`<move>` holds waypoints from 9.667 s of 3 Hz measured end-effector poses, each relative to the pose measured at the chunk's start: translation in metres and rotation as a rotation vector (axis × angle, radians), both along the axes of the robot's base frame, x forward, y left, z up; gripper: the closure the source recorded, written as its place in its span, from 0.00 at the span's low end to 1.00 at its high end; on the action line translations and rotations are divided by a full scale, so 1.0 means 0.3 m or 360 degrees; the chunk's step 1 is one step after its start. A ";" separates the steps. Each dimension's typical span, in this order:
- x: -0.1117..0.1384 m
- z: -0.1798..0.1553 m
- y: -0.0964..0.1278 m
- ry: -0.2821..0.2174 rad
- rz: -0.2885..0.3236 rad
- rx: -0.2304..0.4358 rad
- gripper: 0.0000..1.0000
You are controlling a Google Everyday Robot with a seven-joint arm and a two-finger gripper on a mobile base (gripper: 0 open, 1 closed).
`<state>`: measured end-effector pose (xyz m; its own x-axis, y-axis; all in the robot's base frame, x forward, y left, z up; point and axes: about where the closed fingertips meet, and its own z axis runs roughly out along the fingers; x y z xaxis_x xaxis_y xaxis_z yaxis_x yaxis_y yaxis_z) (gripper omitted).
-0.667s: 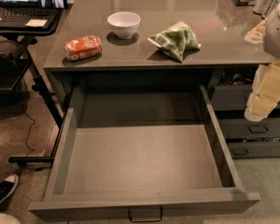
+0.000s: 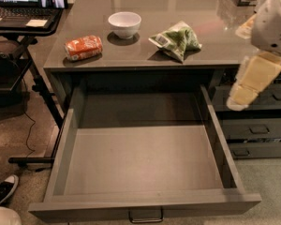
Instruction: Place coke can into top drawer
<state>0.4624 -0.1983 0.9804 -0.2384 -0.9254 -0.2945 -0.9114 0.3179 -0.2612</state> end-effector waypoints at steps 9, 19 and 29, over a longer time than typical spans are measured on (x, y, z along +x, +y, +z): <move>0.791 -0.344 0.877 -0.0246 0.0357 0.0788 0.00; 1.086 -0.459 1.195 -0.0074 0.0405 0.1490 0.42; 0.172 -0.825 0.788 0.0839 0.0058 0.0147 1.00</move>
Offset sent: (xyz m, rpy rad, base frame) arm 0.1235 0.1593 0.0140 0.2924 -0.1934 0.0190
